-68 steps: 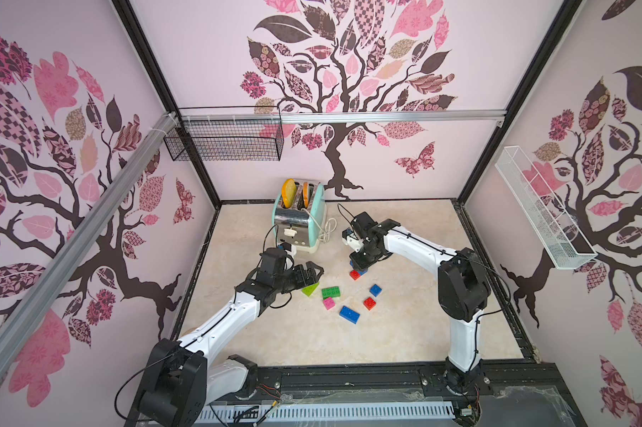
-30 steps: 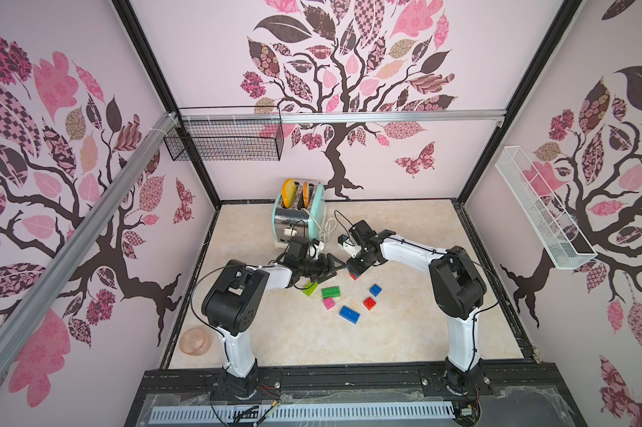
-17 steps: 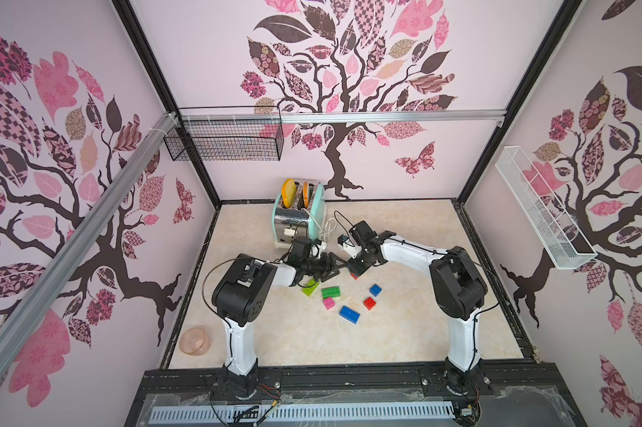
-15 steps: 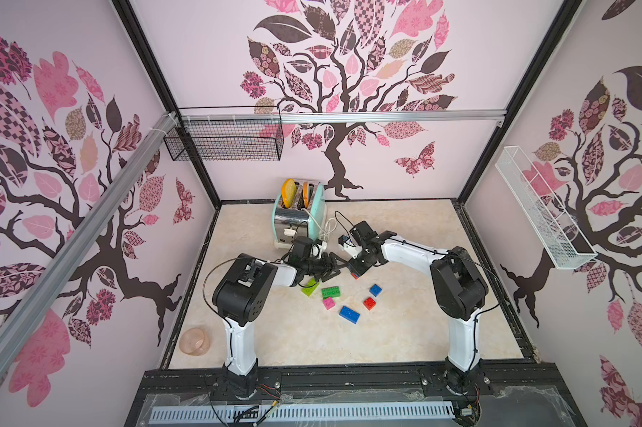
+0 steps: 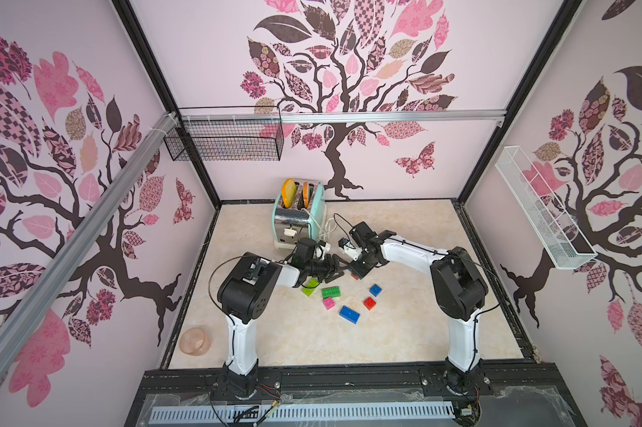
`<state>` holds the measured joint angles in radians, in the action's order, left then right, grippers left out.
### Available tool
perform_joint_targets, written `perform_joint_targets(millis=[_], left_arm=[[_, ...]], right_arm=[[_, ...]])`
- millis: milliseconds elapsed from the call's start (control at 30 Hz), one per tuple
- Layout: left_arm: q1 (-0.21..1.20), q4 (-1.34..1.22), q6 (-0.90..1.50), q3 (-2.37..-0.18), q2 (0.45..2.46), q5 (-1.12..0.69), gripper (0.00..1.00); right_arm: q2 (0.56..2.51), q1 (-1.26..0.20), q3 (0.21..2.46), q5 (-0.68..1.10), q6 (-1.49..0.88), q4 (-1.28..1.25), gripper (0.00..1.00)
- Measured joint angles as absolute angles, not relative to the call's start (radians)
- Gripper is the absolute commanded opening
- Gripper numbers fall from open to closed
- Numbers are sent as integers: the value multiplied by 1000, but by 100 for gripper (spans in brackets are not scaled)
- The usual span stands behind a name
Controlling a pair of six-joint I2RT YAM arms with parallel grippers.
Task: Assemble a heart with lego
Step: Assemble the lego brick with the lego brick.
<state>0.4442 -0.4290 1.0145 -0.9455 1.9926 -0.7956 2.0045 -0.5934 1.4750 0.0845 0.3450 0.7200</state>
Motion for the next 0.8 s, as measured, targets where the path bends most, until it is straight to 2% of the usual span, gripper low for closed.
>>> perform_joint_targets(millis=[800], left_arm=[[463,-550,1098,-949,2072,-803,44]], right_arm=[[1970,-592,1393,109,383,628,26]])
